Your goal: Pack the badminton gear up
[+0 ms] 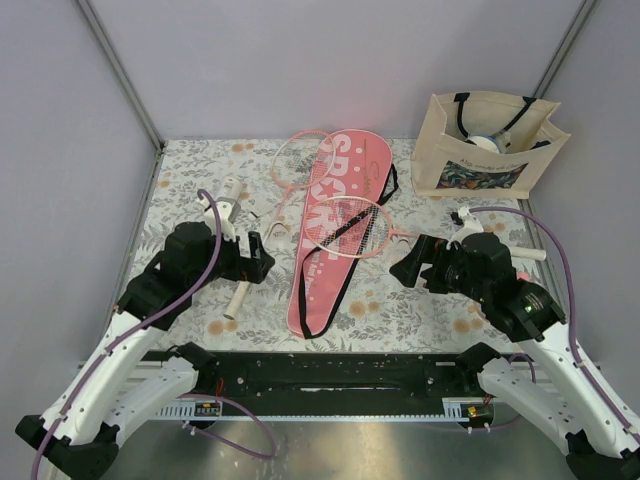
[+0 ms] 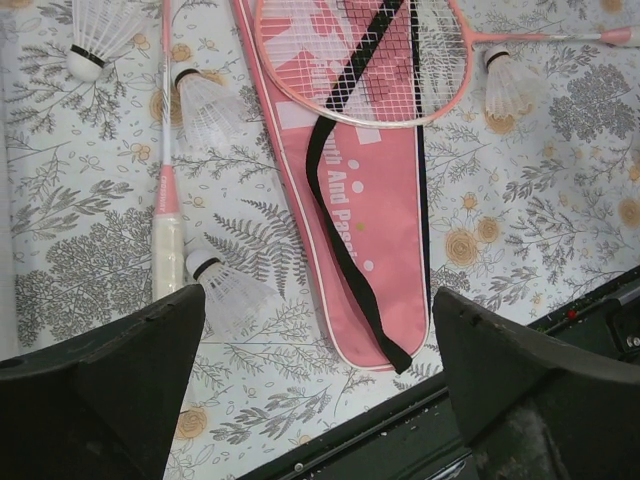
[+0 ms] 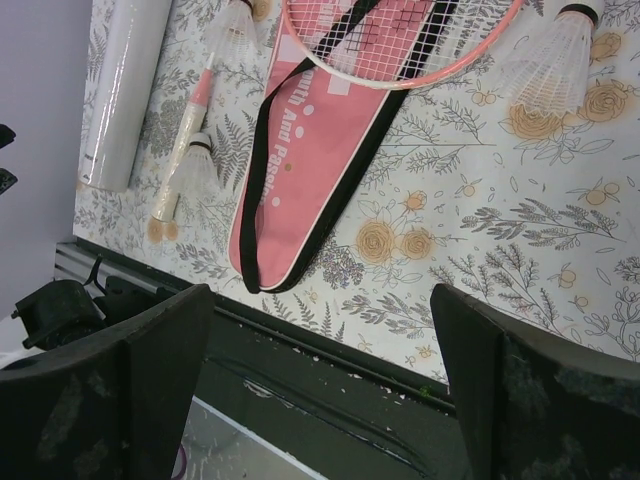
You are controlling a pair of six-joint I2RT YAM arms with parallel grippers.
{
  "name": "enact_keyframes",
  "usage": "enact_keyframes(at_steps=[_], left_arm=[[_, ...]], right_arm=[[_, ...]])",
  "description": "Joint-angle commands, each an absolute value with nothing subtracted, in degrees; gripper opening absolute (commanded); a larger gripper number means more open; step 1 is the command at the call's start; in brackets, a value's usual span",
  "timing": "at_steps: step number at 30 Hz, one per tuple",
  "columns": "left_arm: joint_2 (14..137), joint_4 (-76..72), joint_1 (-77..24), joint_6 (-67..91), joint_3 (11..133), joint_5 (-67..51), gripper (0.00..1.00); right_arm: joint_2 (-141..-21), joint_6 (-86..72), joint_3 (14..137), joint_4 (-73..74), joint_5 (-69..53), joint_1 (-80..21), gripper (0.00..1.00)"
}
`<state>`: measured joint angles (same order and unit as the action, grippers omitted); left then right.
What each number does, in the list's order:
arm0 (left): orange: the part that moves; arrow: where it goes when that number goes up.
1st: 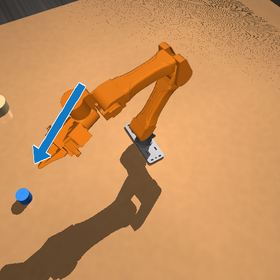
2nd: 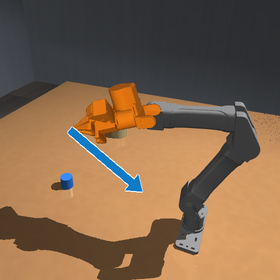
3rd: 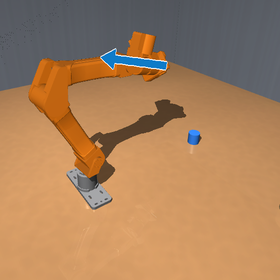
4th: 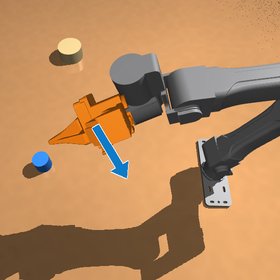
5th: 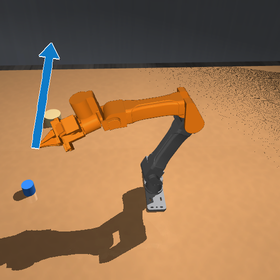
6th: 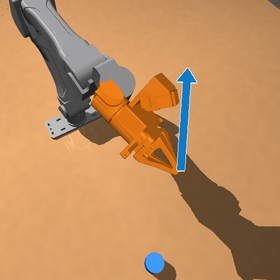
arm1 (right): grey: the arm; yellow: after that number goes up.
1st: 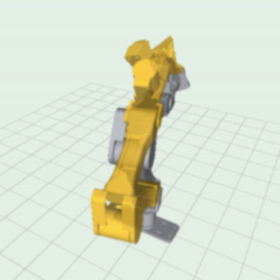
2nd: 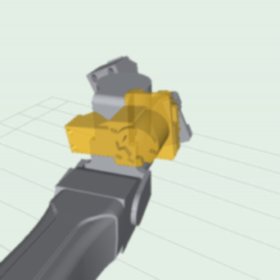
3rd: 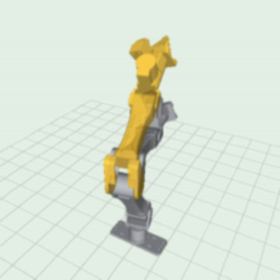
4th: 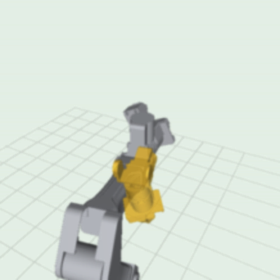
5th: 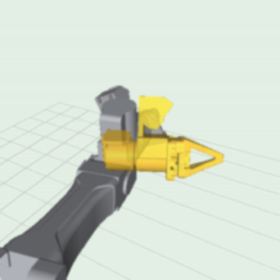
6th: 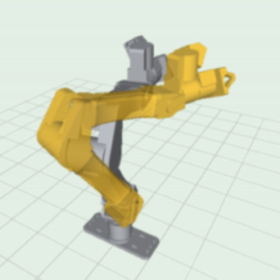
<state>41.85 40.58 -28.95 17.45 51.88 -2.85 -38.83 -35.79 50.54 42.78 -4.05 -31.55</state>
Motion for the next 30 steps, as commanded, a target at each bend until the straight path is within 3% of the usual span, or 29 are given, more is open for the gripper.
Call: enact_keyframes(at_steps=[1,8,17,23,30], left_arm=[[42.45,38.32,-28.74,14.86,56.07,-0.26,0.99],[46.65,40.94,-28.74,7.40,59.40,13.69,0.99],[68.44,48.25,-27.52,2.91,68.27,36.55,0.99],[84.27,50.62,-20.50,-0.95,76.99,38.07,0.99],[94.56,47.55,-15.39,-4.48,75.06,33.40,0.99]], right_arm=[[-37.36,-35.07,50.80,40.34,-3.87,-31.38,1.00],[-35.07,-33.75,48.43,38.41,-5.36,-31.46,1.00],[-28.13,-31.02,45.97,35.16,-10.89,-31.38,0.99],[-24.35,-31.20,45.53,35.24,-19.84,-31.38,0.99],[-22.33,-31.55,45.35,36.47,-21.19,-31.38,1.00]])
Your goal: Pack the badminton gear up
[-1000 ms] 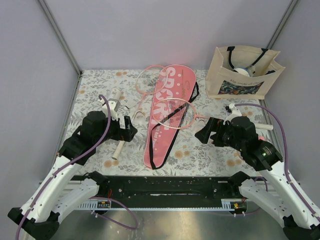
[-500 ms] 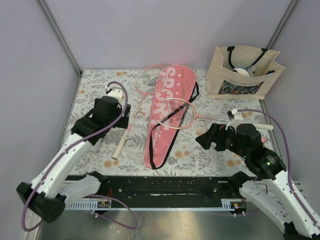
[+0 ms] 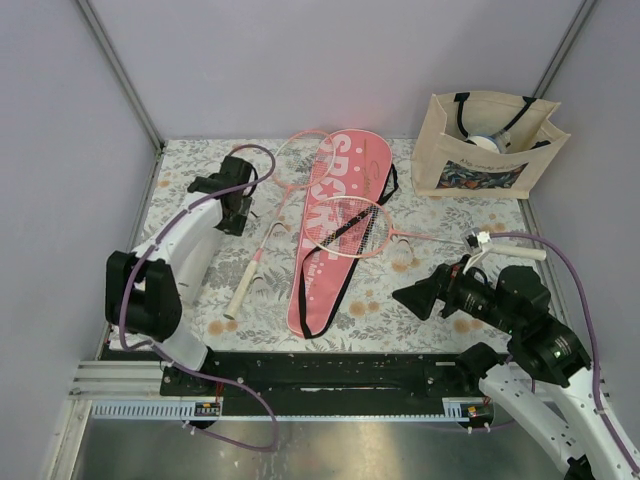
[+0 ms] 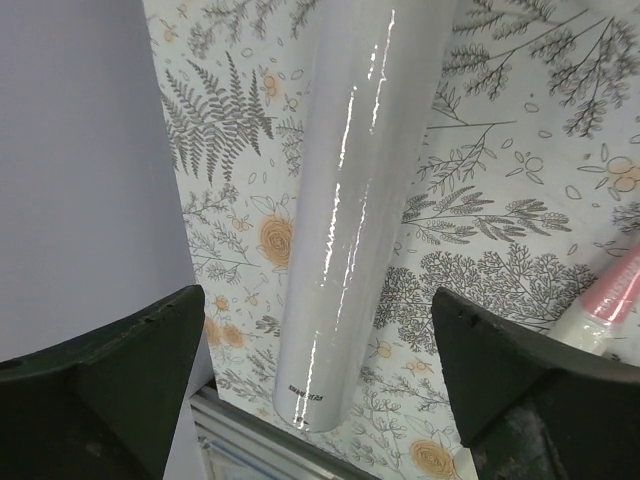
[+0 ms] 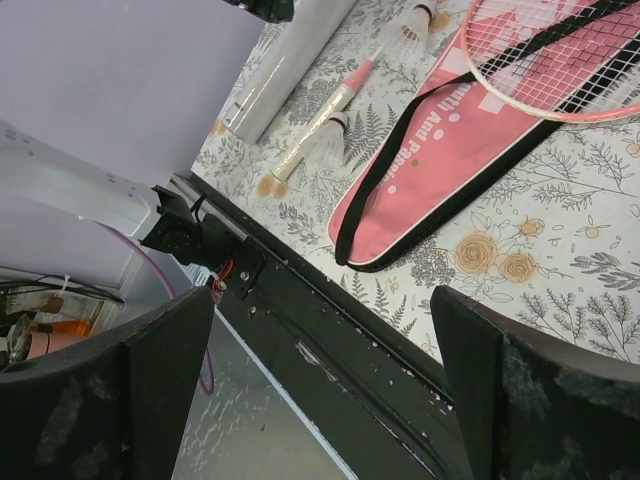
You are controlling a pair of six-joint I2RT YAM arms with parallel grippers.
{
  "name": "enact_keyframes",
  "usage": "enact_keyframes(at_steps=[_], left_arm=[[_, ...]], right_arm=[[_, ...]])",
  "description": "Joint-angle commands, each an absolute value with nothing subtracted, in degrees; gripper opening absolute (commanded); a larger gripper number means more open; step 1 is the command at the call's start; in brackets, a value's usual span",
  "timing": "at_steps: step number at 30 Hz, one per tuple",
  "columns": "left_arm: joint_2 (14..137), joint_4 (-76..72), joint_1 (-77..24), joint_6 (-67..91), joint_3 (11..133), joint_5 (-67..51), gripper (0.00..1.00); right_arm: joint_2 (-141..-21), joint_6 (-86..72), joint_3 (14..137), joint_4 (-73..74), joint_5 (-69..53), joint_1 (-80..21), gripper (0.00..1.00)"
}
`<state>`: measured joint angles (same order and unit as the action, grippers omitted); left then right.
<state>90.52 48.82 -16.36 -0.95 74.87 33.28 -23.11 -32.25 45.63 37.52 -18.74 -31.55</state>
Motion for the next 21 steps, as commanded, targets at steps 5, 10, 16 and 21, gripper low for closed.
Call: enact_keyframes(at_steps=[5,10,16,21], left_arm=[[100.54,47.28,-12.66,-4.57,76.55,31.04,0.98],[104.32,46.67,-9.24,-3.26,76.99,24.71,0.97],[109.59,46.32,-5.36,-1.76,78.66,21.36,0.94],[111.10,46.23,-5.36,-0.97,78.93,19.96,0.85]], right_arm=[[-21.89,-32.34,45.09,37.09,-21.97,-31.38,0.99],[-20.83,-31.29,46.49,37.96,-21.80,-31.38,1.00],[-20.57,-29.71,48.96,39.90,-20.13,-31.38,0.99],[-21.18,-30.93,48.34,39.38,-19.86,-31.38,1.00]])
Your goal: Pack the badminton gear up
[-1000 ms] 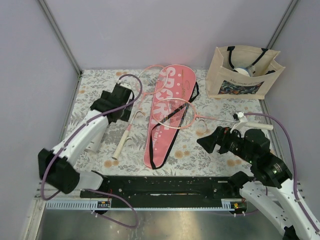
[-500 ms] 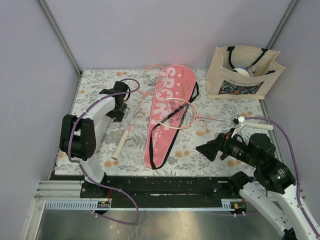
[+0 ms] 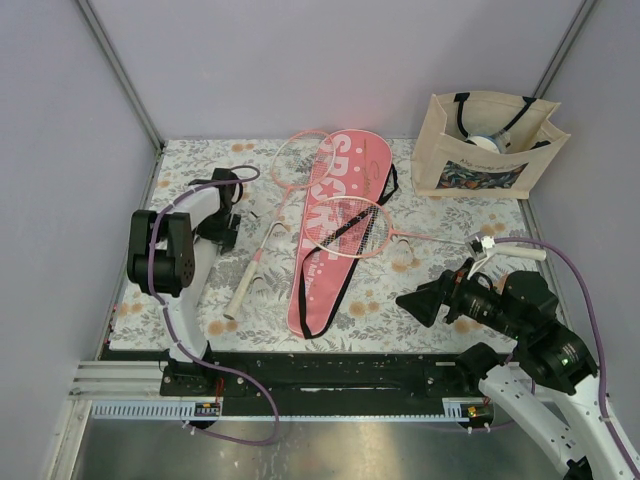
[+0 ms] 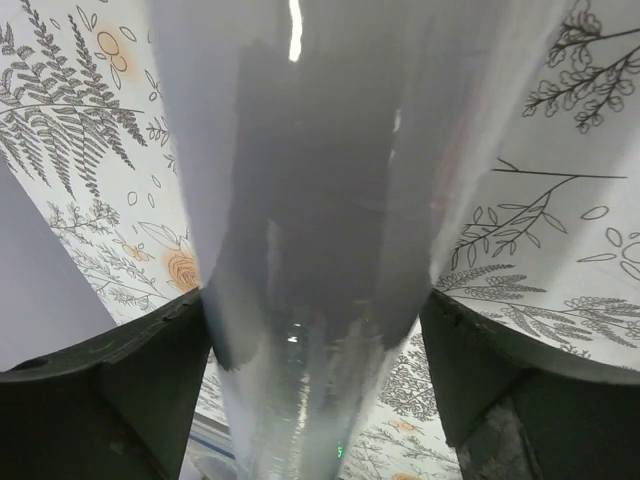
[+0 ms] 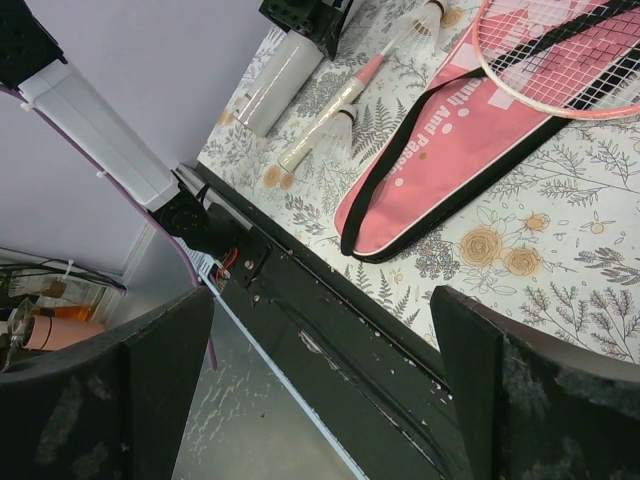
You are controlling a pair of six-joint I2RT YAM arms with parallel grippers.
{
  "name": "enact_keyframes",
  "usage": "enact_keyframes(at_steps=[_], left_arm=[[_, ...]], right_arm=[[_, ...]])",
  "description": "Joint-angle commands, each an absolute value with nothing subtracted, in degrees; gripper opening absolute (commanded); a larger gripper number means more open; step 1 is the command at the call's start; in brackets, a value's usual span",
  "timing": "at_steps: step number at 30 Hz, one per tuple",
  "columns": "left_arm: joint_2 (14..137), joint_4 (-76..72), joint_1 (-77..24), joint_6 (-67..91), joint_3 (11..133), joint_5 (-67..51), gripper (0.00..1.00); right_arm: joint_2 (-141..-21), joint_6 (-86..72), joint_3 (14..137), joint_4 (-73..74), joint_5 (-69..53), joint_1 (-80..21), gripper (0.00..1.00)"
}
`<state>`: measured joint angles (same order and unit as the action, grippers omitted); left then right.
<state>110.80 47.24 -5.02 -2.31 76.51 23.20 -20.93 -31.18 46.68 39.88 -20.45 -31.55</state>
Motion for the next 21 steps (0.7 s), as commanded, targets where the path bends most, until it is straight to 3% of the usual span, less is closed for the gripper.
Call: enact_keyframes(at_steps=[1,5,10,17,21], left_arm=[[111.01,46.32,-5.36,-0.53,79.10,19.69,0.81],[108.91,48.69,-5.19,1.65,81.03,19.42,0.64],[101.44,49.83,-4.57,4.91,82.52,16.19,0.50],[89.57,49.83,-2.29,12.81,83.40,4.77,0.49],[83.16,44.40,-1.23,20.81,80.96,-9.72,0.50]], right_arm=[[-21.53,-31.11,48.17,39.29,-19.86,-31.38,0.99],[-22.24,-32.34,47.46,37.97,-20.04,-31.38,0.99],[-22.94,-34.71,46.15,33.93,-19.78,-31.38,0.97],[-24.34,-35.16,44.91,28.76,-17.14,-31.38,0.94],[-26.01,-35.25,41.93,19.00,-16.17,-31.29,0.93]])
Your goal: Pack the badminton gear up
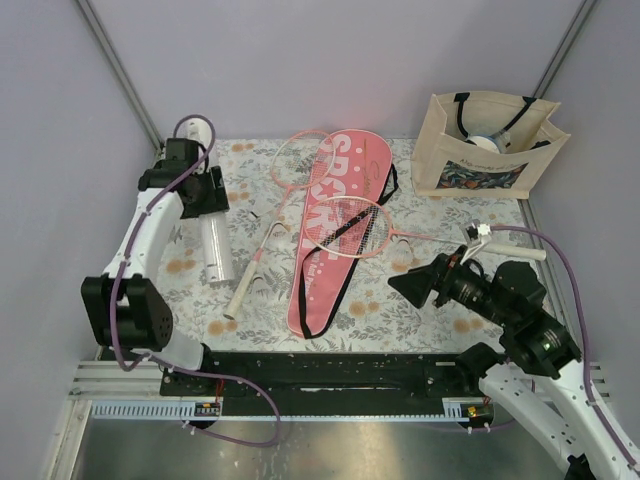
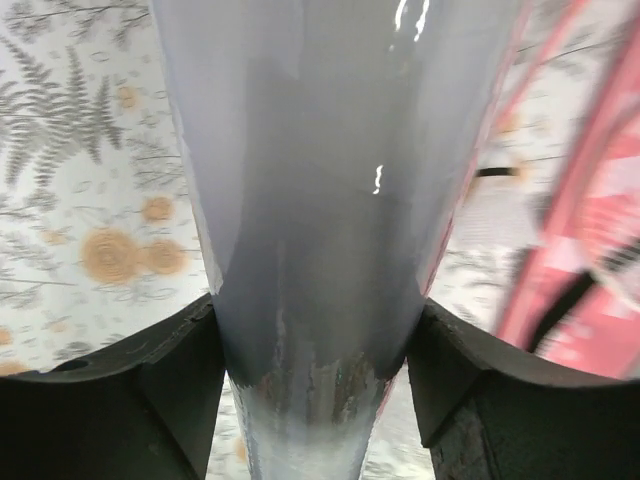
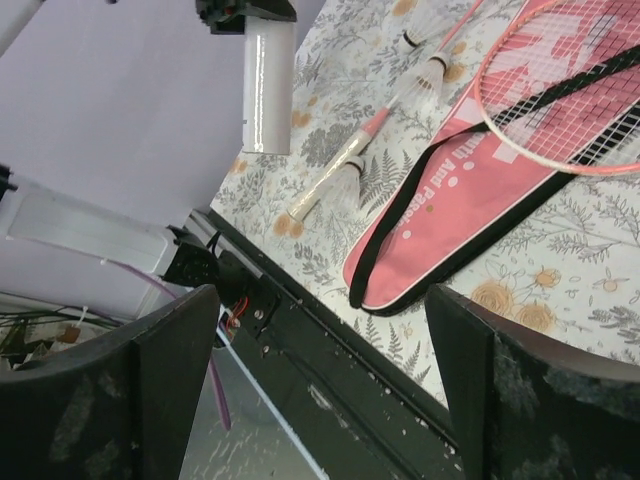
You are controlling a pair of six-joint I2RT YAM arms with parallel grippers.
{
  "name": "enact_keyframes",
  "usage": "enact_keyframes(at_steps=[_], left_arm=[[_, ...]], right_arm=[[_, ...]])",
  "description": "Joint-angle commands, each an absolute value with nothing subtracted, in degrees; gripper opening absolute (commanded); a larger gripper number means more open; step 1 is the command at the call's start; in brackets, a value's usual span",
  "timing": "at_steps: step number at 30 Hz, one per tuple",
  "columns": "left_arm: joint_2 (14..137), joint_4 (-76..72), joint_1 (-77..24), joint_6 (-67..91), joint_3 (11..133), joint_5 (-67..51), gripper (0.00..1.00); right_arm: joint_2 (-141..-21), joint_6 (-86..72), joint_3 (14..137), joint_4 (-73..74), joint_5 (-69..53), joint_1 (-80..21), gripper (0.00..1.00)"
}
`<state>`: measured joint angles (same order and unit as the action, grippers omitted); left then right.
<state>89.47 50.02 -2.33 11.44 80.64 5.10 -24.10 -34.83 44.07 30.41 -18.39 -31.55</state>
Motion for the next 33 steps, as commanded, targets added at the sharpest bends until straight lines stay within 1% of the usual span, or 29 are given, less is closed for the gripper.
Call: enact_keyframes(at_steps=[1,5,7,11,14,17,21,25,28,33], left_arm=[[81.84,42.82,-1.23,23.96,79.90,-13.15,0.50],[74.90,32.55,-0.88,37.76,73.32,-27.65,0.49],[70.95,25.44,-1.05,48.29,67.97,-31.71,0.49],[64.87,14.35,-0.88,64.21,57.15,-35.59,0.48],[62.67,6.18,-0.88,76.68,49.60,-38.31,0.45],[61.00,-3.30,-1.05,87.25,43.70,-40.08,0.43],[57.67,-0.19,-1.05,88.07,43.94,-38.15,0.43],[55.11,2.37,-0.97,88.77,44.21,-37.27,0.45],[53.80,3.33,-1.05,88.51,43.33,-37.44,0.46],[50.72,4.75,-1.05,88.77,40.26,-35.33,0.45]], right_arm=[[-26.97,-35.16,40.97,15.33,-16.08,-31.38,0.92],[-32.41,-33.84,36.31,1.80,-14.51,-31.38,0.89],[-35.67,-34.10,33.50,-7.43,-13.54,-31.55,0.87],[-42.00,-31.39,31.82,-18.26,-10.20,-35.67,0.85],[-46.30,-25.51,32.25,-24.06,-8.53,-42.07,0.84],[-50.96,-21.01,33.13,-26.36,-4.93,-48.15,0.84],[-55.10,-19.87,33.48,-30.67,-2.73,-52.98,0.81],[-58.09,-20.57,34.80,-31.99,1.04,-55.10,0.68],[-60.02,-21.97,34.98,-34.36,2.81,-56.07,0.64],[-62.57,-23.90,35.68,-37.61,3.60,-57.22,0.60]])
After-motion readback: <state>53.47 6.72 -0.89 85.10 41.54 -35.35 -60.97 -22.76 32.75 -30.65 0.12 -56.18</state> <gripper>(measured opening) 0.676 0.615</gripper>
